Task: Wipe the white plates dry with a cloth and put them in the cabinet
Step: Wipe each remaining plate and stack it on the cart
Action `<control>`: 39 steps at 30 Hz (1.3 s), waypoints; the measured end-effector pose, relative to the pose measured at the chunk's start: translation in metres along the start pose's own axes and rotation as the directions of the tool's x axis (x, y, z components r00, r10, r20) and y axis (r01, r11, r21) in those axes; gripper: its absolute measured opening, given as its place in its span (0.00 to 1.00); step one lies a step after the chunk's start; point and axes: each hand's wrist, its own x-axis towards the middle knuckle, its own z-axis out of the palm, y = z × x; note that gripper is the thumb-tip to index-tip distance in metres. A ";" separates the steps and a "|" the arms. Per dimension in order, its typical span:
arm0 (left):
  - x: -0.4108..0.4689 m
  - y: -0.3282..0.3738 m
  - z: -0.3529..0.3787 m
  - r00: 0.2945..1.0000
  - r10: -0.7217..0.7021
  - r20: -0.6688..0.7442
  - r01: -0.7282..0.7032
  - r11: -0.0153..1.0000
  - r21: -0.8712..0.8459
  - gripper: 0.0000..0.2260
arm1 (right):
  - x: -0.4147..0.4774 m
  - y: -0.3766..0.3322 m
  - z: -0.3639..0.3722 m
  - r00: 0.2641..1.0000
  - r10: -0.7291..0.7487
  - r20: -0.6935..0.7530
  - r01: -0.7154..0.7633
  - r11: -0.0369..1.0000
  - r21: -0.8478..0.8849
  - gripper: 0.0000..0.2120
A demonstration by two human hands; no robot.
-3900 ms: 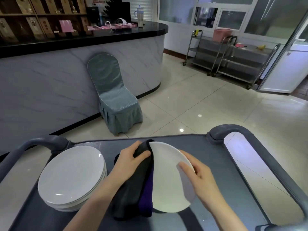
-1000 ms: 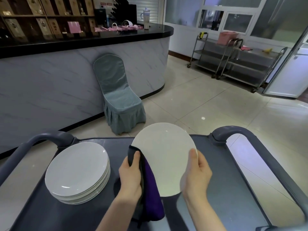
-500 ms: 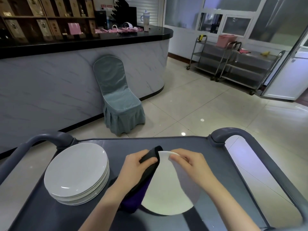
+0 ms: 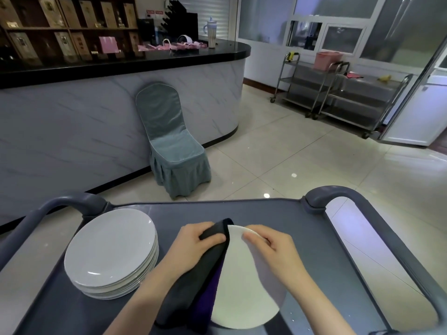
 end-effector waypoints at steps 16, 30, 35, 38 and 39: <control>0.001 -0.002 -0.011 0.999 -0.053 -0.005 0.053 0.999 -0.013 0.05 | 0.006 -0.010 -0.001 0.999 -0.047 0.020 0.047 0.999 -0.010 0.12; -0.007 -0.015 0.014 0.762 -0.524 -0.381 0.181 0.736 -0.652 0.06 | 0.007 0.010 0.013 0.889 0.362 -0.280 -0.220 0.874 0.433 0.04; 0.003 -0.011 -0.009 0.966 -0.123 -0.227 0.102 0.989 -0.104 0.11 | 0.039 -0.006 -0.021 0.997 0.064 0.049 -0.061 0.996 -0.069 0.02; 0.007 -0.004 -0.002 0.999 0.011 -0.036 -0.010 1.000 0.010 0.15 | 0.044 -0.006 -0.013 0.949 -0.005 0.316 0.112 0.940 -0.323 0.14; 0.006 -0.004 0.001 0.999 0.025 -0.027 -0.025 1.000 0.016 0.14 | 0.042 -0.003 -0.009 0.947 -0.023 0.319 0.139 0.929 -0.344 0.17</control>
